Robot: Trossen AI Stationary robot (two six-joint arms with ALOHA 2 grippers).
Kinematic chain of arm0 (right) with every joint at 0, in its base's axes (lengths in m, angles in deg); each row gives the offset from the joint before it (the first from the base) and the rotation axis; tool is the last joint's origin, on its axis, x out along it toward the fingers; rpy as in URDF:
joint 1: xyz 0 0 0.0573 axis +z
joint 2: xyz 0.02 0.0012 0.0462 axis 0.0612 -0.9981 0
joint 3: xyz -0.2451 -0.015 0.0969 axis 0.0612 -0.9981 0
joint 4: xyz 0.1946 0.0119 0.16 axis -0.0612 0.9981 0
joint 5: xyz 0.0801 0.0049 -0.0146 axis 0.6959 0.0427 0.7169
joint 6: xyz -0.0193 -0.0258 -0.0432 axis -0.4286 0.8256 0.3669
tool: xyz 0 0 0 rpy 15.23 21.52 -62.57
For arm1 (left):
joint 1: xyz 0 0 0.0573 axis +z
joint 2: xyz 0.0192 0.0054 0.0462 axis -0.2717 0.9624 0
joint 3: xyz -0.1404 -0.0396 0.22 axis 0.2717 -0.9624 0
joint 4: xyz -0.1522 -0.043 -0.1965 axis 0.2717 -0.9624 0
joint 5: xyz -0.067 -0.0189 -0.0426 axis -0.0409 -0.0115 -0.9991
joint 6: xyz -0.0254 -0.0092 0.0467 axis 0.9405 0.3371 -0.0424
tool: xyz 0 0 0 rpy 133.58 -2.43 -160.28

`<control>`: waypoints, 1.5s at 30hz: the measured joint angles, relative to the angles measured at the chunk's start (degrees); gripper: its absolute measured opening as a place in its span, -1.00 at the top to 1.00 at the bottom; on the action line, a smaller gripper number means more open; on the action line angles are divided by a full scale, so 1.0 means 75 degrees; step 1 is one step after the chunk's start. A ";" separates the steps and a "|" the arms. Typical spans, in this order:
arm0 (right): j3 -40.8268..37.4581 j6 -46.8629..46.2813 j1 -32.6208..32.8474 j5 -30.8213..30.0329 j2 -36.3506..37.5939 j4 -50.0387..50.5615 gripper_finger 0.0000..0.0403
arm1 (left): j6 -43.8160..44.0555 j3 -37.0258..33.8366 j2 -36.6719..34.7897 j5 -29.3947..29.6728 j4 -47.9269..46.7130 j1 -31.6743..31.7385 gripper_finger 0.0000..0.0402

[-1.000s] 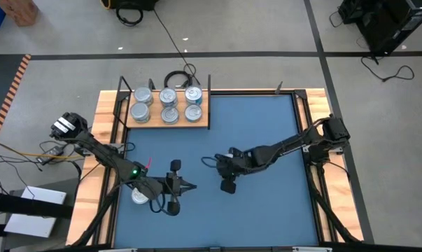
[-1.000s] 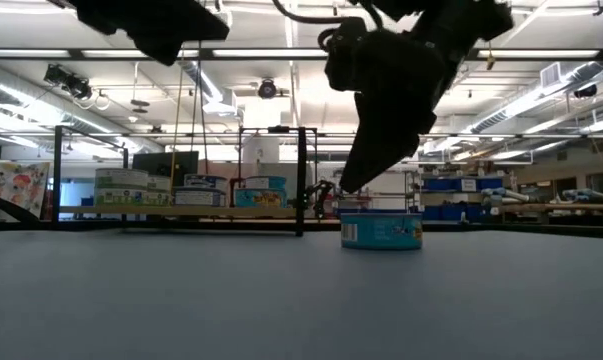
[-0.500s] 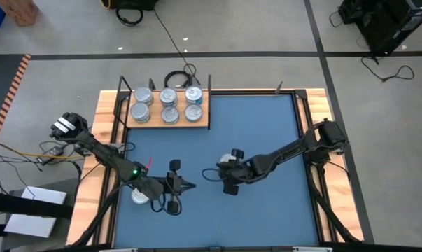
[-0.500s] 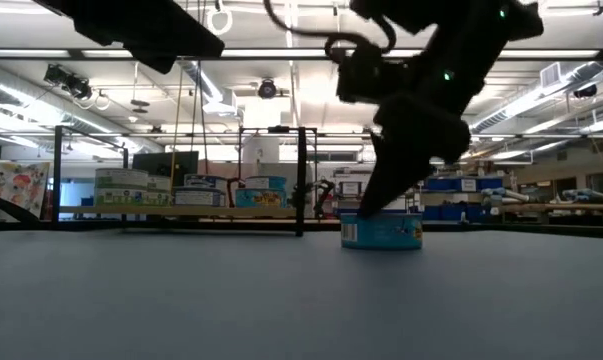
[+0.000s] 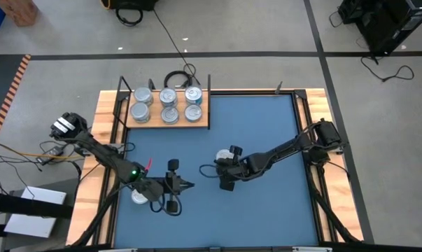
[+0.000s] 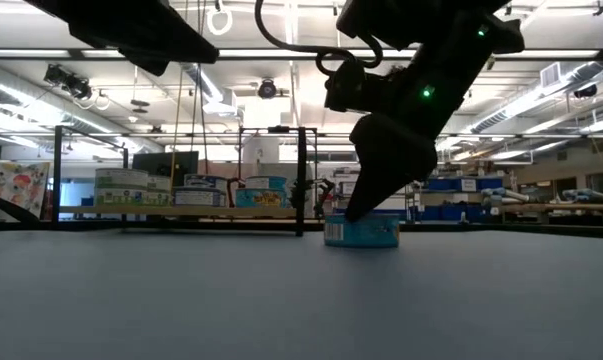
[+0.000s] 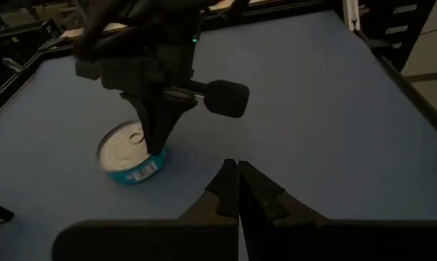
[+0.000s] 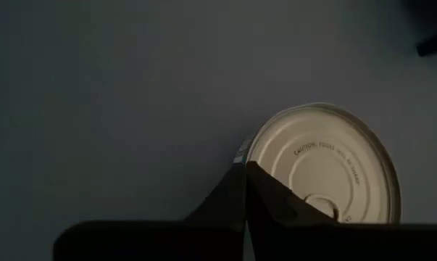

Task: Stack canned seafood by type on shelf
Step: Stack the yellow blue tuna can on top of the yellow blue tuna can on the shelf

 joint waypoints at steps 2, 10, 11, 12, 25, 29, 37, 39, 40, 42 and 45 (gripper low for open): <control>-0.0007 0.0074 -0.0056 0.0175 0.0000 -0.0068 0.96 | 0.0007 0.0000 -0.0060 0.0015 0.0010 -0.0064 0.98; -0.0067 0.0542 -0.0121 0.0981 0.0244 -0.0907 0.98 | 0.0022 0.0000 -0.0678 0.0503 -0.0161 -0.0437 0.98; -0.0072 0.0610 -0.0119 0.1114 0.0281 -0.1081 0.98 | 0.0048 0.0000 -0.0741 0.0593 -0.0291 -0.0481 0.98; -0.0071 0.0684 -0.0128 0.1210 0.0317 -0.1315 0.98 | 0.0119 0.0000 -0.0774 0.0661 -0.0407 -0.0522 0.98; -0.0054 0.0944 -0.0526 0.2658 0.0359 -0.2998 1.00 | -0.0361 -0.0003 0.0262 0.0747 -0.1073 -0.0506 0.86; -0.0051 0.0937 -0.0617 0.2911 0.0373 -0.3123 1.00 | -0.1227 0.0080 0.0872 0.1155 -0.0689 -0.0506 0.67; -0.0042 0.0944 -0.0622 0.3154 0.0382 -0.3189 1.00 | -0.1402 0.0517 0.1714 0.1883 -0.0633 -0.0480 0.11; -0.0042 0.0941 -0.0622 0.3156 0.0382 -0.3192 1.00 | -0.1402 0.0595 0.1899 0.1888 -0.0643 -0.0410 -0.02; -0.0042 0.0941 -0.0622 0.3154 0.0382 -0.3193 1.00 | -0.1405 0.0634 0.2004 0.1916 -0.0640 -0.0359 -0.09; -0.0042 0.0944 -0.0622 0.3154 0.0382 -0.3234 1.00 | -0.1406 0.0698 0.2183 0.2036 -0.0603 -0.0264 -0.20; -0.0037 0.0941 -0.0622 0.3233 0.0385 -0.3279 1.00 | -0.1408 0.0781 0.2399 0.2280 -0.0567 -0.0097 -0.34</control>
